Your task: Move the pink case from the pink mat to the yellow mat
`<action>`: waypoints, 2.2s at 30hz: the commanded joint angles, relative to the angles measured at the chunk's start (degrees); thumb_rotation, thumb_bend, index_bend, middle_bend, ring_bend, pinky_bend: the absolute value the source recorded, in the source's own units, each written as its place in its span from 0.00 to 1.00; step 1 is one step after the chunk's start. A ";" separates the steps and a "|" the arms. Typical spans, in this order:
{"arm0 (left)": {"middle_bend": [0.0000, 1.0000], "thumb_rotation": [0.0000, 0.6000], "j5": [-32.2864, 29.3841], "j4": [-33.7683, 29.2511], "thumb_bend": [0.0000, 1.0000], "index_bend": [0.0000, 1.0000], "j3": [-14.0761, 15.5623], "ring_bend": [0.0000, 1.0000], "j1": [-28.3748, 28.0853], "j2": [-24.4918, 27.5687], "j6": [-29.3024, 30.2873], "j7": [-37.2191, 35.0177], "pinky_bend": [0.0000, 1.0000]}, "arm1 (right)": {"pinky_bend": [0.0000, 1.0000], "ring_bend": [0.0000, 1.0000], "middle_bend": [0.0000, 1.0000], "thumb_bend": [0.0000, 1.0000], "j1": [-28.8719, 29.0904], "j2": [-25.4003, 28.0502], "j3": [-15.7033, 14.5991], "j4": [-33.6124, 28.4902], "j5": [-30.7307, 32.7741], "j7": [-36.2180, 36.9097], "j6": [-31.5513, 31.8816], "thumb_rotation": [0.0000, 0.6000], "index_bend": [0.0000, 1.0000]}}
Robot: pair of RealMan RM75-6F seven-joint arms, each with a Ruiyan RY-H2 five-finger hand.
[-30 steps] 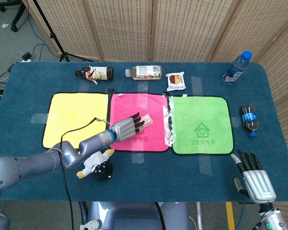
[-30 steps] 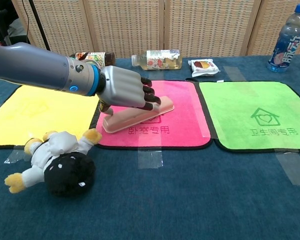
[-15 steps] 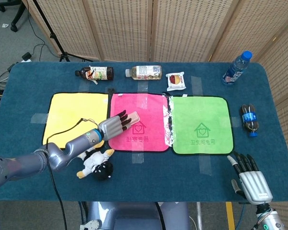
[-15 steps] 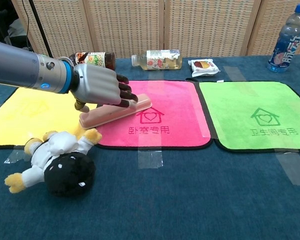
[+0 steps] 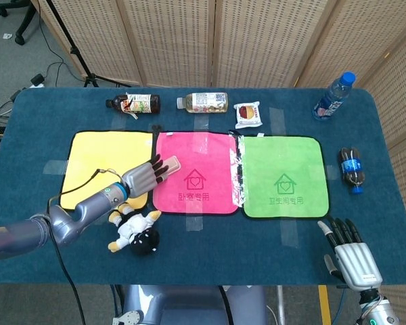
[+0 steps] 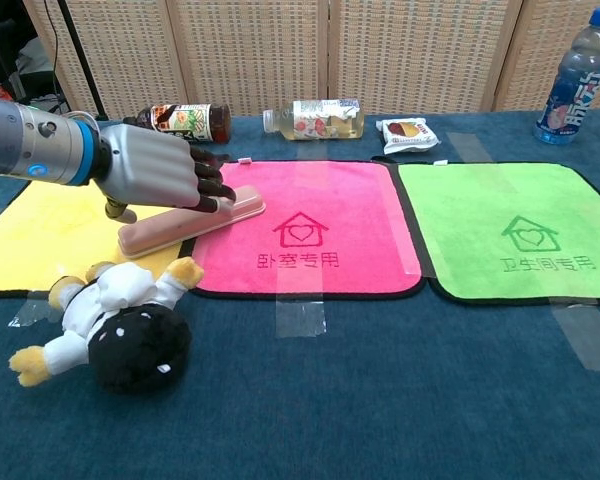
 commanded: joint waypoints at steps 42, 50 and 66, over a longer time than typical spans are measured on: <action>0.00 1.00 4.86 -2.58 0.30 0.00 5.12 0.00 12.55 11.75 7.65 -5.10 0.02 | 0.00 0.00 0.00 0.52 -0.43 -0.43 -1.09 -1.13 -2.77 -2.05 1.05 1.00 0.08; 0.00 1.00 8.98 -1.61 0.30 0.00 2.33 0.00 13.24 10.54 8.70 -9.65 0.02 | 0.00 0.00 0.00 0.52 -0.52 -0.54 -1.12 -1.21 -2.83 -2.38 1.10 1.00 0.08; 0.00 1.00 7.47 -3.92 0.29 0.00 -5.24 0.00 16.50 6.08 12.82 -18.07 0.02 | 0.00 0.00 0.00 0.52 -0.61 -0.22 -0.67 -1.16 -2.20 -1.58 1.39 1.00 0.08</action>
